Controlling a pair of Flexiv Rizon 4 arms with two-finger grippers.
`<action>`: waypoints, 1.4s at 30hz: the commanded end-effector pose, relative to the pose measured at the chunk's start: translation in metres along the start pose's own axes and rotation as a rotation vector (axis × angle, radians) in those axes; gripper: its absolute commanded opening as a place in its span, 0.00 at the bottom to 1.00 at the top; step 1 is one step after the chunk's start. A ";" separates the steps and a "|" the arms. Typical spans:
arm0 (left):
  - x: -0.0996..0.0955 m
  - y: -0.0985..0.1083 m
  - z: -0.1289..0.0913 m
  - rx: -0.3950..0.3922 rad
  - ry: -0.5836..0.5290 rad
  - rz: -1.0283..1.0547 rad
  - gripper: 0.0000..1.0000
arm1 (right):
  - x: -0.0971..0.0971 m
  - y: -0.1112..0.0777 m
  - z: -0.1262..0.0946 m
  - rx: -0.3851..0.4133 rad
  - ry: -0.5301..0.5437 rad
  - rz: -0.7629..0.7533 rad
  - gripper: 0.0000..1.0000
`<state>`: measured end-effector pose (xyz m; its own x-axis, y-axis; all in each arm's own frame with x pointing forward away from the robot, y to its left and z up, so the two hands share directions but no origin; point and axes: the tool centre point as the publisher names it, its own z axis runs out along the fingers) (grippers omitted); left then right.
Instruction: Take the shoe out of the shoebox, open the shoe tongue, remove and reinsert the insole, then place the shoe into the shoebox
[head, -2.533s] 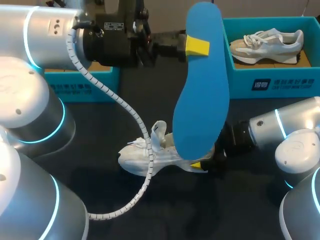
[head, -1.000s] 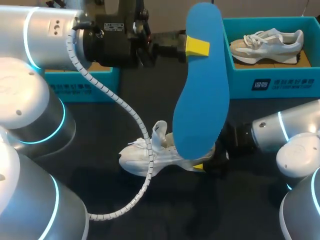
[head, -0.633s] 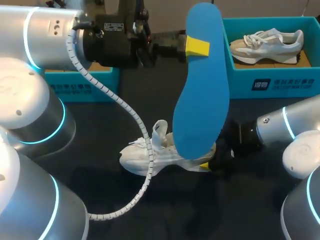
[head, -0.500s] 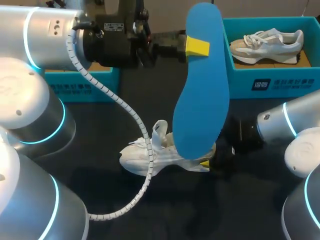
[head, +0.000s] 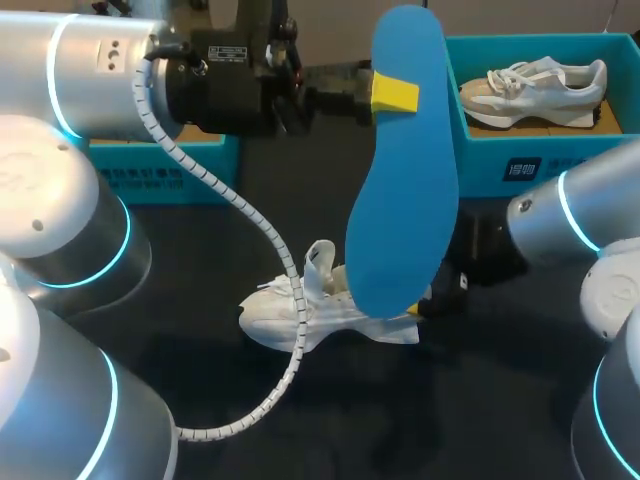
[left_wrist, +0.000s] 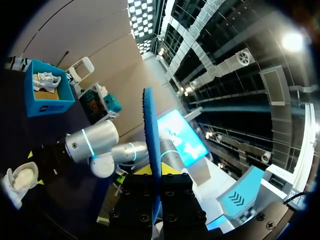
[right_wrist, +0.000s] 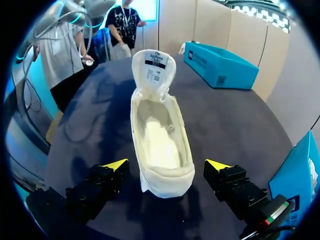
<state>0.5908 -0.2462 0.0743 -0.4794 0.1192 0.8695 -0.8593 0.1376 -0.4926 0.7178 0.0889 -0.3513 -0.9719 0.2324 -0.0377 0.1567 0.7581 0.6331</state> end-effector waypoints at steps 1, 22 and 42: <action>0.000 0.001 0.001 0.001 -0.001 -0.001 0.00 | 0.002 0.007 -0.007 0.220 -0.009 0.015 1.00; 0.000 0.001 0.001 0.001 -0.001 -0.001 0.00 | 0.004 0.025 -0.027 0.498 -0.012 -0.007 1.00; 0.000 0.001 0.001 0.001 -0.001 -0.001 0.00 | 0.010 0.030 -0.026 0.507 -0.009 0.000 1.00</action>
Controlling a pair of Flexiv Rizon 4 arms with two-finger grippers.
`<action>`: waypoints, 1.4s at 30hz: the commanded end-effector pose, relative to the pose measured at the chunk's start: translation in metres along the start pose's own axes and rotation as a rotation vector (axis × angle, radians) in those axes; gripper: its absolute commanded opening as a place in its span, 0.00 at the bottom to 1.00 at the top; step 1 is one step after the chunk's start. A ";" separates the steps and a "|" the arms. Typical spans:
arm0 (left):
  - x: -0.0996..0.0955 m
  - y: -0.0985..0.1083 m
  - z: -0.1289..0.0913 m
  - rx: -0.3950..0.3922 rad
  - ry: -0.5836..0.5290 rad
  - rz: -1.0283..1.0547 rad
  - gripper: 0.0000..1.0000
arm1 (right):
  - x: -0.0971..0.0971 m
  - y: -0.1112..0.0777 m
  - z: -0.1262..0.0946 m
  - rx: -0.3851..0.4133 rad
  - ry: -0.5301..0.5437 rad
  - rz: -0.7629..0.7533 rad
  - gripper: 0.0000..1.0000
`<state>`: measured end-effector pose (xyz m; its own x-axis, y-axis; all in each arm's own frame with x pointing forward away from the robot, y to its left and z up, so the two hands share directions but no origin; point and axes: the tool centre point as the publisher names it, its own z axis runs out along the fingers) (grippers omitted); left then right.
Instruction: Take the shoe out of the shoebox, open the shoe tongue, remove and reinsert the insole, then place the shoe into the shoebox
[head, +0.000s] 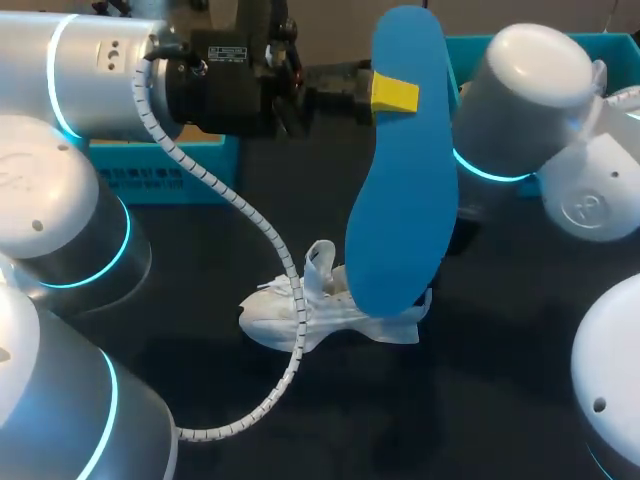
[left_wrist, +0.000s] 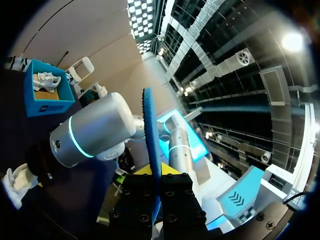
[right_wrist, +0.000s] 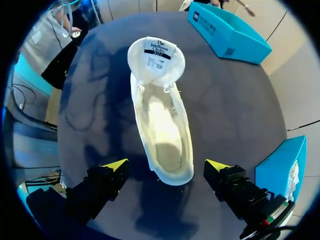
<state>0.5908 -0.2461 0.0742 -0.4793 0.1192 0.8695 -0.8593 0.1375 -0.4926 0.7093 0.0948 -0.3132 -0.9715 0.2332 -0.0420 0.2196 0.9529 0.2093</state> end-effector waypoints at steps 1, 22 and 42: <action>0.000 0.001 0.001 0.001 -0.001 -0.001 0.00 | 0.002 0.003 0.000 0.033 -0.004 0.003 1.00; 0.000 0.001 0.001 0.001 -0.001 -0.001 0.00 | 0.003 0.005 -0.002 0.027 0.011 0.017 1.00; 0.000 0.001 0.001 0.001 -0.001 -0.001 0.00 | -0.020 0.029 0.009 0.038 0.017 0.023 1.00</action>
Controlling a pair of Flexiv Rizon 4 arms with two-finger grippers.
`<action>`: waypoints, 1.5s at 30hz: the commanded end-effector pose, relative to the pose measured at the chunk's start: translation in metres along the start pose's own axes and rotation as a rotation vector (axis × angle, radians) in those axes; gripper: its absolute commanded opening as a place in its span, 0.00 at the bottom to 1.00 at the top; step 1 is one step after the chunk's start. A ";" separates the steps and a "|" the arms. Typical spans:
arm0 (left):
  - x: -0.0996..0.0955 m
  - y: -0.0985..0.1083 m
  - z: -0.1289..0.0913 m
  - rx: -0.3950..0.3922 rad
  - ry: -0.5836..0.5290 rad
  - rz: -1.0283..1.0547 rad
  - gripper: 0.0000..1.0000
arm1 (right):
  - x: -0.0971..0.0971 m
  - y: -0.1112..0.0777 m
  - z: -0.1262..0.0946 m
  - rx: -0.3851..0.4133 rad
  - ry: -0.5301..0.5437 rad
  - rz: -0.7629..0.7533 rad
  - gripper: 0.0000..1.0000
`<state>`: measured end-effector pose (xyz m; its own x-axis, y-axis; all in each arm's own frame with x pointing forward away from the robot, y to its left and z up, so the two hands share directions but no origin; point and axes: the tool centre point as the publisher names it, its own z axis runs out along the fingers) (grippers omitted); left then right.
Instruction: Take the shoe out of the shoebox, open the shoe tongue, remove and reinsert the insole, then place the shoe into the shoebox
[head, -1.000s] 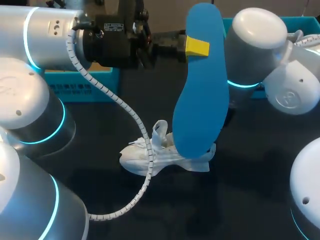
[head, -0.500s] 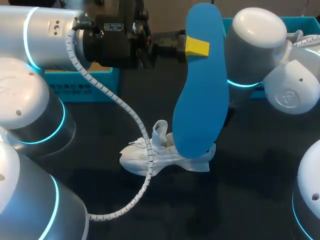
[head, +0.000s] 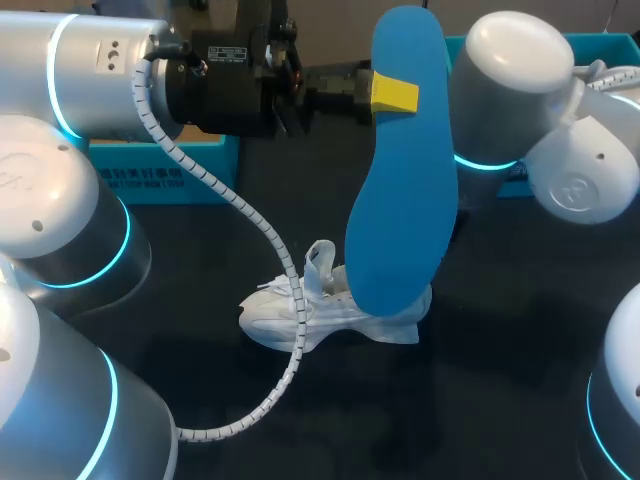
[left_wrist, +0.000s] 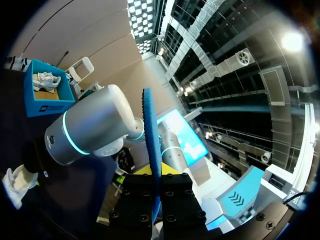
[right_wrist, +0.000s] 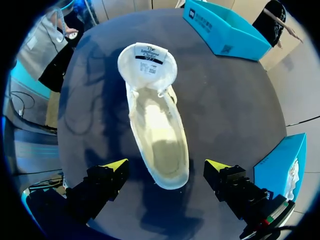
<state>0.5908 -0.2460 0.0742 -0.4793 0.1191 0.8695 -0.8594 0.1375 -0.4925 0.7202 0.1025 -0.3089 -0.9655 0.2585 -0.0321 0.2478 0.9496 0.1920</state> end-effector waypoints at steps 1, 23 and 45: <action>0.000 0.001 0.001 0.001 -0.001 0.000 0.00 | -0.012 0.022 0.011 0.012 0.011 -0.014 1.00; 0.000 0.001 0.001 0.001 -0.001 0.000 0.00 | -0.021 0.058 0.077 0.075 0.113 -0.173 0.44; 0.000 0.001 0.001 0.001 -0.001 0.000 0.00 | -0.016 0.041 0.088 0.135 0.155 -0.159 0.00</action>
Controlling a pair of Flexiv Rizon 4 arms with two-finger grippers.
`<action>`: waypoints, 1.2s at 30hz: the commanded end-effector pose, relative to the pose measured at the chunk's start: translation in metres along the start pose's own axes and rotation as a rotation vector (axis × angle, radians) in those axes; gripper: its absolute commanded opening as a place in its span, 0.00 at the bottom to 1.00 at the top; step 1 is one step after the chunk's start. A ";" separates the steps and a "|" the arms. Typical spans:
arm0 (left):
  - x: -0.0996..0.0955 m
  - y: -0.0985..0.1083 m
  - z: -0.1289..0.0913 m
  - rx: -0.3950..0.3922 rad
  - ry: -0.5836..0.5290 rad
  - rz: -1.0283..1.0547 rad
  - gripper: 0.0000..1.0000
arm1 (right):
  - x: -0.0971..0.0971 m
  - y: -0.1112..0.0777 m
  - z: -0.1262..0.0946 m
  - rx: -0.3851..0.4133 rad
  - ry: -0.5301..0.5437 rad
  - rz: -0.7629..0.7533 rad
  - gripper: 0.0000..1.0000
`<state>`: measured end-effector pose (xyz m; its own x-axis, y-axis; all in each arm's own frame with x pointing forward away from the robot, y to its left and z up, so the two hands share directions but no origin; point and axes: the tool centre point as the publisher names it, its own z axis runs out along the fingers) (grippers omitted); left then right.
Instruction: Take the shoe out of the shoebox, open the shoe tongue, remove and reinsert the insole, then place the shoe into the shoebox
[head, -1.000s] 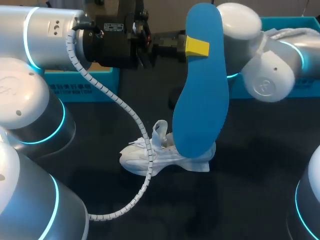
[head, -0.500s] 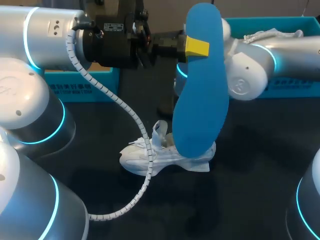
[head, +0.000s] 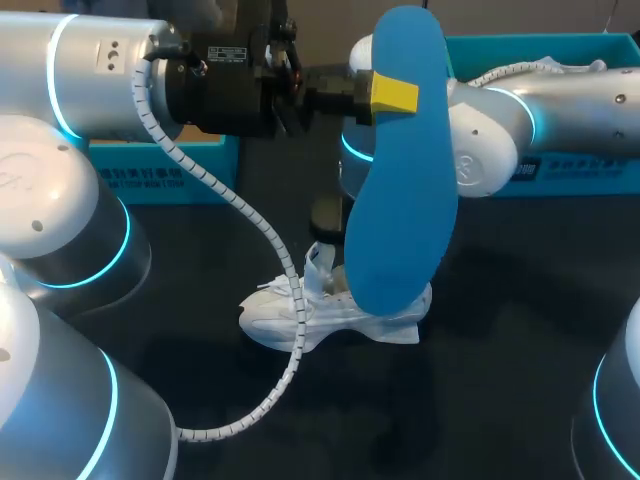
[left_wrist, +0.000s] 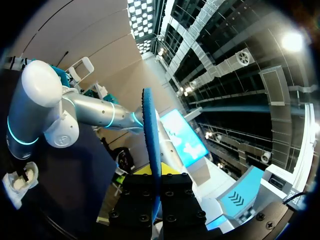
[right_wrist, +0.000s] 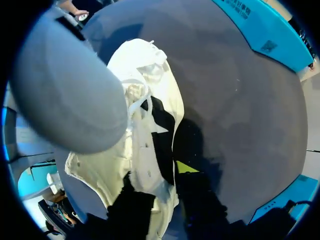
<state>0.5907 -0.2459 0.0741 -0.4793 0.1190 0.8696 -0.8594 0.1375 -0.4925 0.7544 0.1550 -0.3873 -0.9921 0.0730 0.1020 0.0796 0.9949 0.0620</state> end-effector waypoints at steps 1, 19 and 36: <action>0.000 0.001 0.002 0.001 -0.001 0.000 0.00 | 0.002 -0.004 -0.001 -0.014 -0.004 0.022 0.00; 0.000 0.001 0.002 0.001 -0.001 0.000 0.00 | 0.015 -0.029 -0.022 -0.039 0.012 0.312 0.00; 0.000 0.001 0.002 0.001 -0.001 0.000 0.00 | 0.030 -0.025 -0.029 -0.170 0.113 0.764 0.00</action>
<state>0.5906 -0.2458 0.0740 -0.4792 0.1189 0.8696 -0.8595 0.1374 -0.4924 0.7334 0.1320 -0.3559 -0.6774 0.6800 0.2805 0.7210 0.6894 0.0700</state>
